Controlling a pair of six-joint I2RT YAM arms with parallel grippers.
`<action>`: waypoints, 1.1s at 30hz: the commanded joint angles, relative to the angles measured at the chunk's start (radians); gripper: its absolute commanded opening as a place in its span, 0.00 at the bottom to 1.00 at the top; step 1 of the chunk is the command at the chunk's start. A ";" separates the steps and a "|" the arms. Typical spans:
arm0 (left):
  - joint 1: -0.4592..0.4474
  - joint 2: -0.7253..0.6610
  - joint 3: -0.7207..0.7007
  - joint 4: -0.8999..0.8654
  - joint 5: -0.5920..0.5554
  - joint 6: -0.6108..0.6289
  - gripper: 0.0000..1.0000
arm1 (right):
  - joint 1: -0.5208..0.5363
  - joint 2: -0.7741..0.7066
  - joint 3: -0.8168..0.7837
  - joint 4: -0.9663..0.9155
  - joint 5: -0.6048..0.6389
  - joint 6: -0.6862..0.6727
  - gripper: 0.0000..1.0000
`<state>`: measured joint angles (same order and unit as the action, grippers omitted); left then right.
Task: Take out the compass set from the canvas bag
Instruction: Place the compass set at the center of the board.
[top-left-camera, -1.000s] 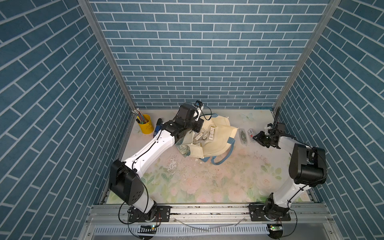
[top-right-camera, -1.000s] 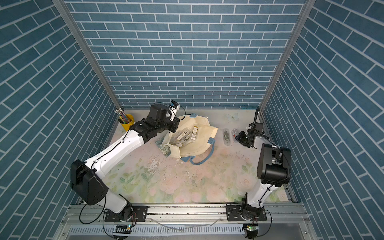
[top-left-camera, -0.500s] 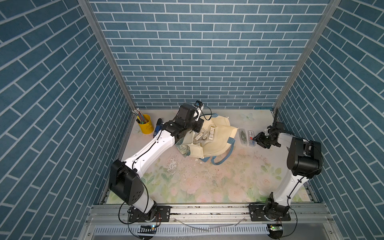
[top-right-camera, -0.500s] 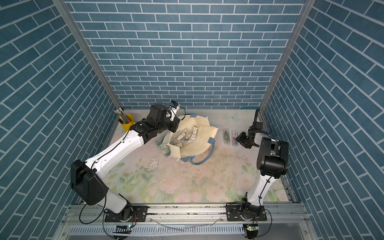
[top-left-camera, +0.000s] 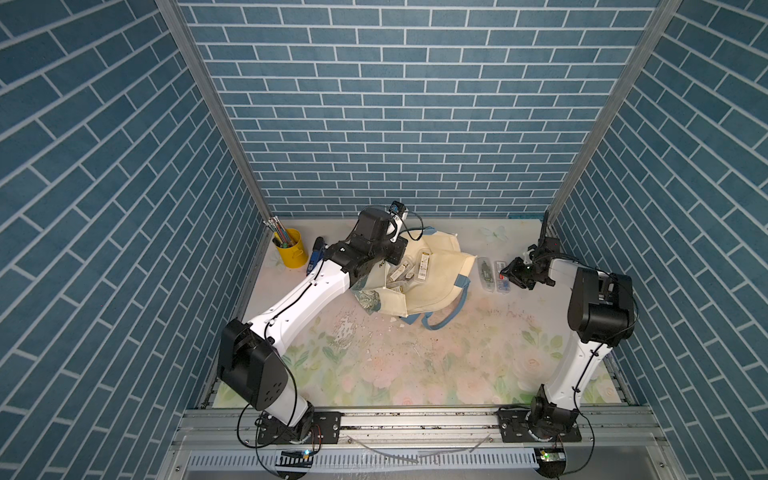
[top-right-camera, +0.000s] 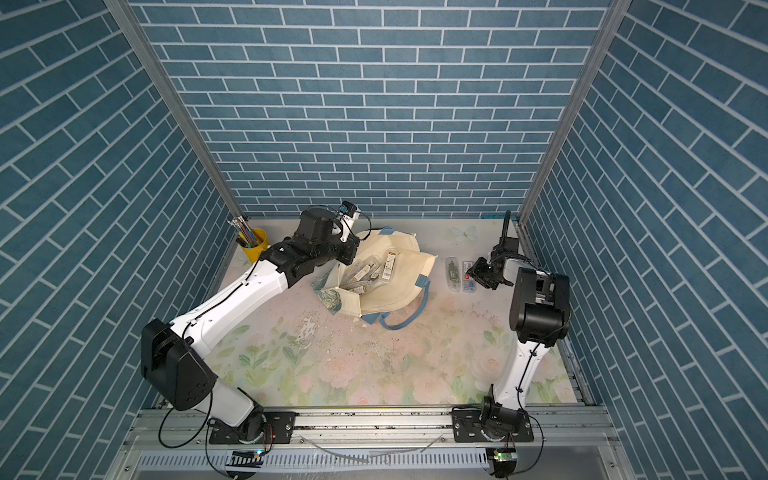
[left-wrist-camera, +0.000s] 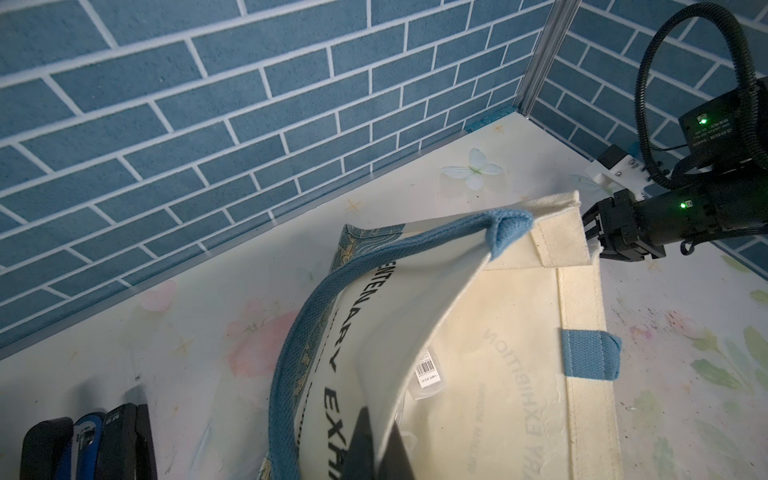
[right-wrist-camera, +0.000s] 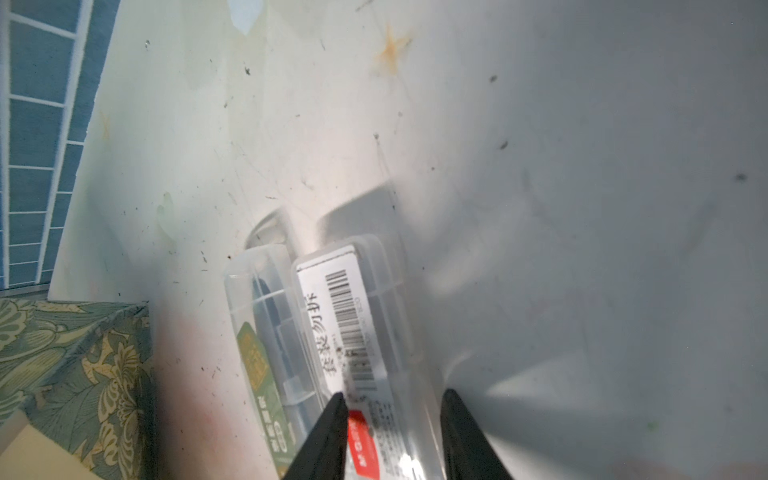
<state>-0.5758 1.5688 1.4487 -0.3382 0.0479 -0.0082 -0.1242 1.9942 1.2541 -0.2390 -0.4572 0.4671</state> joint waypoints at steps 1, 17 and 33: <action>-0.003 -0.038 0.001 0.059 0.016 -0.001 0.00 | 0.008 0.029 0.046 -0.016 -0.007 0.010 0.37; -0.003 -0.036 0.009 0.045 0.017 0.006 0.00 | 0.028 -0.076 0.093 -0.116 -0.001 -0.060 0.38; -0.020 -0.020 0.105 -0.080 0.012 0.063 0.00 | 0.447 -0.437 0.150 -0.004 -0.089 -0.750 0.65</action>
<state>-0.5888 1.5688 1.4986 -0.4362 0.0471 0.0391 0.2897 1.5208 1.3922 -0.2665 -0.5247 -0.0673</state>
